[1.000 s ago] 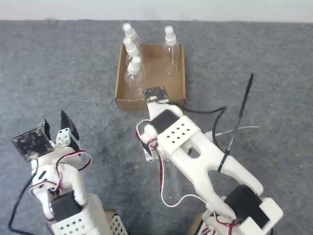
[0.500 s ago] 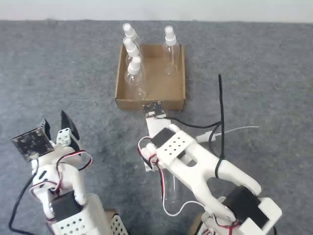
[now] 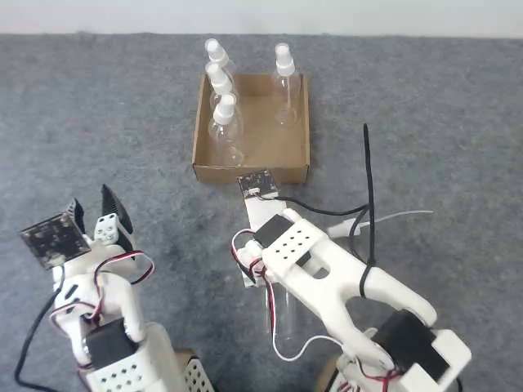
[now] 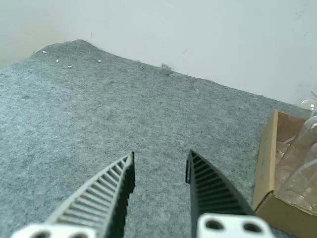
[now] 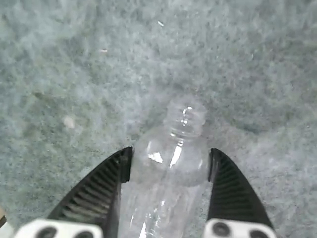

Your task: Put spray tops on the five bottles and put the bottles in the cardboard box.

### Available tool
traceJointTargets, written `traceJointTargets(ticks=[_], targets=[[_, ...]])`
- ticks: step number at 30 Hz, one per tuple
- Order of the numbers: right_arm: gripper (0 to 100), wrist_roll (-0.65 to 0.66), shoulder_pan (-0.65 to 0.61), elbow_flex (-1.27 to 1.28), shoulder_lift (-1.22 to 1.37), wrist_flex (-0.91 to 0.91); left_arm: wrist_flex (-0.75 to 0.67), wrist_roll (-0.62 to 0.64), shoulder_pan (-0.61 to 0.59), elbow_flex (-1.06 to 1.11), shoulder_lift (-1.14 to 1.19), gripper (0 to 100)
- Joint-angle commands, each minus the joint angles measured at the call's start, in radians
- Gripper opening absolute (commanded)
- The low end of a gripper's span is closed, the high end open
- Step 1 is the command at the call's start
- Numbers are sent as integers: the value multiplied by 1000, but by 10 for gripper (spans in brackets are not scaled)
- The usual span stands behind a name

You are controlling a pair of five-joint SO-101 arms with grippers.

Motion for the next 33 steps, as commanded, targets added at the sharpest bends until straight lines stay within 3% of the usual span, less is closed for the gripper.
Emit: traceJointTargets(ticks=[1,9,17,23,28,33], targets=[[129,63,-8,-9,-54,-5,0,-8,-5,-2,-8,160],[130,494,-4,-14,-64,-13,0,-8,-5,-2,-8,160],[134,773,4,-49,-56,-15,0,-8,-5,-2,-8,160],[137,669,15,-68,-54,-15,0,-8,-5,-2,-8,160],[252,595,15,-63,-54,-4,0,-8,-5,-2,-8,160],[225,588,15,-61,-54,-4,0,-8,-5,-2,-8,160]])
